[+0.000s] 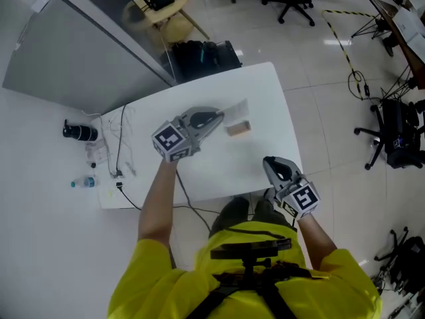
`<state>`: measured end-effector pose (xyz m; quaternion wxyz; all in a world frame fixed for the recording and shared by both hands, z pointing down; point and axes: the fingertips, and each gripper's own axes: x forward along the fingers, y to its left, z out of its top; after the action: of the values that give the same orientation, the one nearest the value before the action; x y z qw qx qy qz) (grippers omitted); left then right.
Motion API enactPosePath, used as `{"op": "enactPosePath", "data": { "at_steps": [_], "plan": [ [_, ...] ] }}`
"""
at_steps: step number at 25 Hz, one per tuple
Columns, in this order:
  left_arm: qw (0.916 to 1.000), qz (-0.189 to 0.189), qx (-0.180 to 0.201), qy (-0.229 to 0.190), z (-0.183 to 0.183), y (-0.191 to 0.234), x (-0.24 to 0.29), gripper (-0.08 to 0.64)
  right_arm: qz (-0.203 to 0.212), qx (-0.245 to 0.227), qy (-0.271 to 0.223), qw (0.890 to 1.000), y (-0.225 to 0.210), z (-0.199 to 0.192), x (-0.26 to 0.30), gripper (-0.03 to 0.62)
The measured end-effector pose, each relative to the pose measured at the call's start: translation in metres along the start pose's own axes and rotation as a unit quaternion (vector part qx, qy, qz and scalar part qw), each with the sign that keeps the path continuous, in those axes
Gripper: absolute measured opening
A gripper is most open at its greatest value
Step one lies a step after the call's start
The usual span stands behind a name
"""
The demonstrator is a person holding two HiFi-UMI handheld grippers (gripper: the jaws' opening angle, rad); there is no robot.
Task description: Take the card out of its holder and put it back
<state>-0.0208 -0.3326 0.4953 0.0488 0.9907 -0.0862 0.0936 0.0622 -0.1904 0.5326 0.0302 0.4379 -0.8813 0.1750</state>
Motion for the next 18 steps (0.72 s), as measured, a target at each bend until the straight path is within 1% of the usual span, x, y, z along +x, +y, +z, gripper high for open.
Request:
{"op": "enactPosePath", "data": {
  "at_steps": [6, 10, 14, 18],
  "plan": [
    [0.9993, -0.027, -0.023, 0.013, -0.072, 0.013, 0.026, 0.017, -0.001, 0.025, 0.017, 1.0, -0.021, -0.032, 0.009, 0.006],
    [0.9989, -0.029, -0.032, 0.019, -0.107, 0.022, 0.038, 0.017, -0.007, 0.04, 0.029, 0.999, -0.033, -0.054, 0.009, 0.006],
    [0.9984, -0.032, -0.043, 0.014, -0.128, 0.026, 0.042, 0.017, -0.017, 0.052, 0.043, 0.998, -0.039, -0.072, 0.007, 0.006],
    [0.9985, -0.04, -0.032, 0.02, -0.141, 0.028, 0.046, 0.017, -0.021, 0.059, 0.049, 0.997, -0.041, -0.085, 0.005, 0.006]
  ]
}}
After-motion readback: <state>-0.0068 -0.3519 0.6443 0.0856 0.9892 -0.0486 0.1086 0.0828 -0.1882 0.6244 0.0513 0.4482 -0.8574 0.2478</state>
